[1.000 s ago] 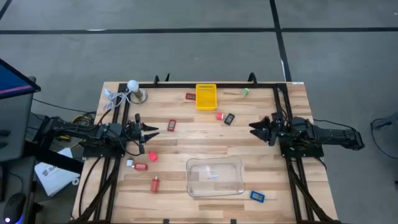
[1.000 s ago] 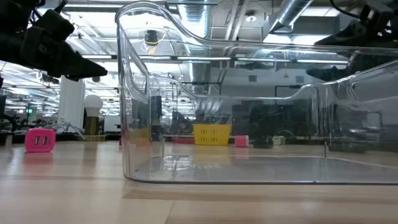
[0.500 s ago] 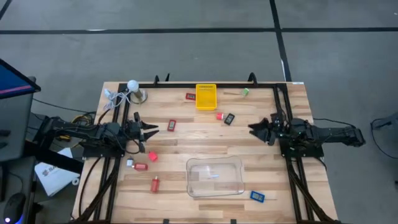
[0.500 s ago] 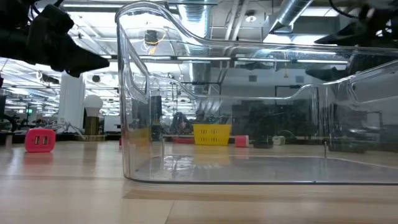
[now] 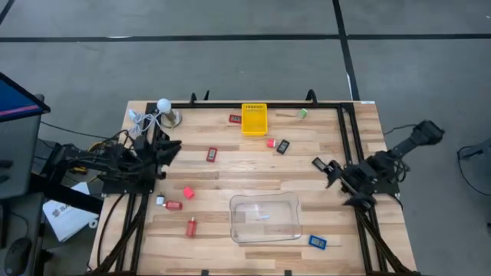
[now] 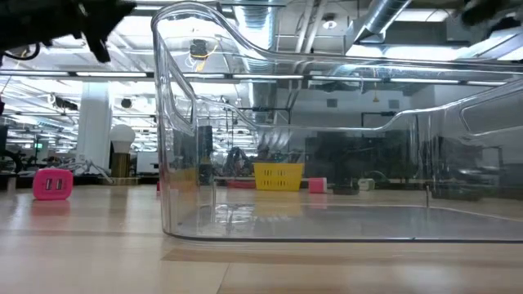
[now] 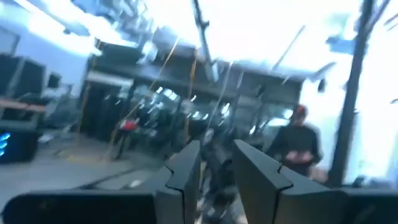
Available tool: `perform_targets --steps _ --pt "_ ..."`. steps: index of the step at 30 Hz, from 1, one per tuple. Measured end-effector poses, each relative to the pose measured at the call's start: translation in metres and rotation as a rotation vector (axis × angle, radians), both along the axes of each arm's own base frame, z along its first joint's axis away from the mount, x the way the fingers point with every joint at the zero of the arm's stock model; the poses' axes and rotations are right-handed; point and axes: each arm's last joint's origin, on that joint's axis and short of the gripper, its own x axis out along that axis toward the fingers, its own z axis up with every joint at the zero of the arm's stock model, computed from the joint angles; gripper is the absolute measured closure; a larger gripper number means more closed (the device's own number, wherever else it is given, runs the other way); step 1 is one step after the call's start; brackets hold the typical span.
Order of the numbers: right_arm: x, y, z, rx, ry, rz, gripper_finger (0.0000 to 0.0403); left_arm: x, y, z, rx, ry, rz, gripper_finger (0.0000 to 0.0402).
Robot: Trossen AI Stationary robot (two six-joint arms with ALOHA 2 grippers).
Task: Pick & Place Office items
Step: Put the blue digital clock into the yellow bin
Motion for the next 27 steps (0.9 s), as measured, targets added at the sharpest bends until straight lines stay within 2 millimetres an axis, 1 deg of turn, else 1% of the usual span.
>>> perform_targets --steps 1,3,6,10,12,15,17,20,22,25,27 --pt "-0.002 0.004 0.003 0.004 -0.037 0.027 0.0112 -0.001 -0.001 0.002 0.018 -0.024 -0.038 0.0311" --pt "-0.003 0.014 0.006 -0.009 -0.058 0.086 0.0112 -0.002 -0.002 0.004 0.016 -0.060 -0.087 0.0311" --pt "0.000 0.033 0.017 -0.043 -0.077 0.120 0.0112 -0.001 -0.004 0.004 0.029 -0.051 -0.120 0.0311" --pt "0.015 0.069 0.038 -0.102 -0.085 0.110 0.0112 0.004 -0.012 0.002 0.125 -0.032 -0.299 0.0311" --pt "0.025 0.088 0.054 -0.127 -0.098 0.124 0.0112 0.007 -0.014 0.003 0.147 -0.028 -0.349 0.0311" --pt "0.041 0.116 0.072 -0.202 -0.076 0.127 0.0112 0.015 -0.019 0.006 0.159 0.022 -0.395 0.0311" --pt "0.052 0.131 0.081 -0.238 -0.012 0.113 0.0112 0.023 -0.022 0.012 0.164 0.050 -0.418 0.0311" --pt "0.067 0.148 0.089 -0.272 0.173 0.123 0.0112 0.034 -0.026 0.023 0.165 0.078 -0.437 0.0311" --pt "0.074 0.159 0.095 -0.279 0.253 0.141 0.0112 0.043 -0.030 0.029 0.173 0.099 -0.461 0.0311" --pt "0.082 0.177 0.091 -0.290 0.340 0.139 0.0112 0.056 -0.041 0.034 0.209 0.139 -0.572 0.0311" --pt "0.084 0.187 0.089 -0.305 0.413 0.089 0.0112 0.065 -0.050 0.033 0.225 0.173 -0.627 0.0311"
